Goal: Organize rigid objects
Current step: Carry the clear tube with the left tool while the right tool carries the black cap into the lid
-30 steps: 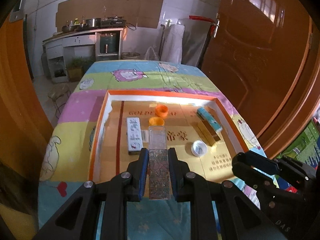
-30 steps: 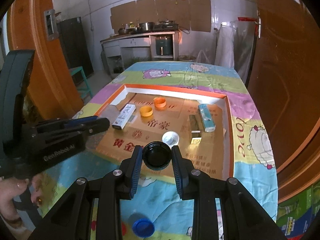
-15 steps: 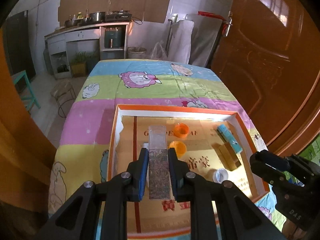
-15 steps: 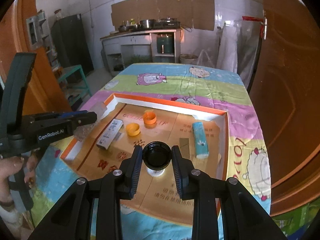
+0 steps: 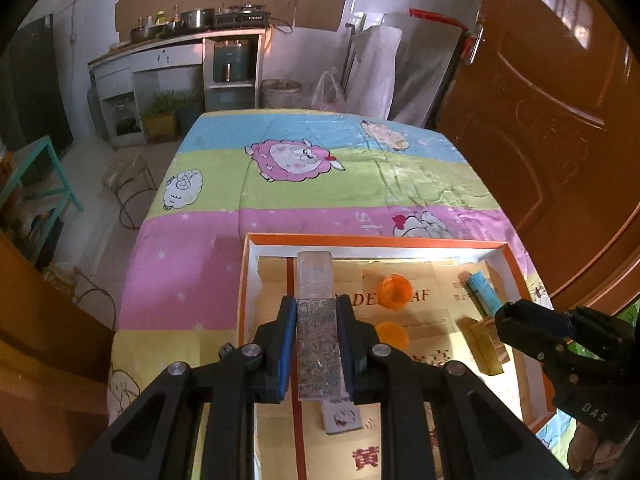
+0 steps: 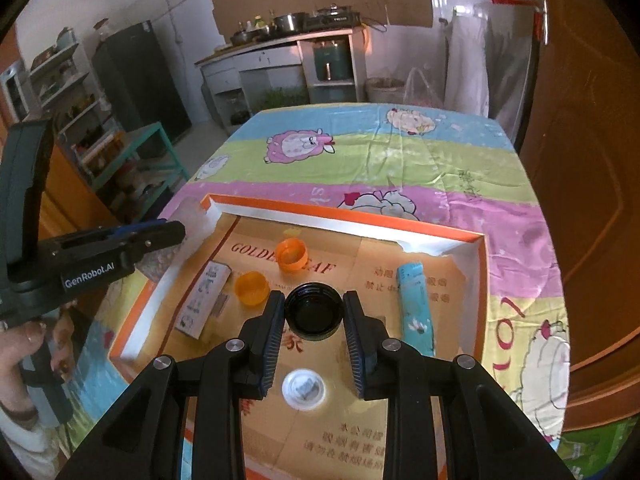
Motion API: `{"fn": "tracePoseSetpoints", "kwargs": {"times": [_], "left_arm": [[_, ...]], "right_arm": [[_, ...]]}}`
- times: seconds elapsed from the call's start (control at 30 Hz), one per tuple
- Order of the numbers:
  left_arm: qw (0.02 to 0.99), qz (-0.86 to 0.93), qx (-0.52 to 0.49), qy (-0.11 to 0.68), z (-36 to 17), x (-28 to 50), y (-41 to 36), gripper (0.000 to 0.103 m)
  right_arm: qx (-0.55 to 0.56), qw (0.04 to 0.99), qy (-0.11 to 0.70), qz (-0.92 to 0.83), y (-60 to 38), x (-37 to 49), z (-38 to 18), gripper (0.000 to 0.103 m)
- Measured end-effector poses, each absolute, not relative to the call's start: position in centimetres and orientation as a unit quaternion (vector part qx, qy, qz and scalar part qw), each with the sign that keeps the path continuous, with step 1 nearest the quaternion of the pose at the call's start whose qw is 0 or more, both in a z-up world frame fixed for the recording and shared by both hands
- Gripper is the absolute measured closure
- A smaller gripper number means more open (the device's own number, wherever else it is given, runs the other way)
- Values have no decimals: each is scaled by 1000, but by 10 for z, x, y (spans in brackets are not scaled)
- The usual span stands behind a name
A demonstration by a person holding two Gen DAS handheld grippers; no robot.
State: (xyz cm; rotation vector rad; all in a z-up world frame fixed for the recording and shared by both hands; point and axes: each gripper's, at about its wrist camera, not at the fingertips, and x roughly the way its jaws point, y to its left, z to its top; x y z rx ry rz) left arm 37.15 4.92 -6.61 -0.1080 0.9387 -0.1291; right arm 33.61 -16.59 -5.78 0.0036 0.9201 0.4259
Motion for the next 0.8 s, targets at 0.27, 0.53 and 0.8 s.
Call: {"fn": "tracePoseSetpoints", "kwargs": {"times": [0.27,0.53,0.8], "left_arm": [[877,-53,-41,476,-83,391,53,82],[871,-45,-32,487,-94,401,55,82],[867,-45,-25,495,-105,407,54,82]], "right_arm": [[2,865,458,203,-156,363,-68,73],[-4,860,470,200,-149,376,-82,73],[-8,853,482,199,-146,383,-94,73]]}}
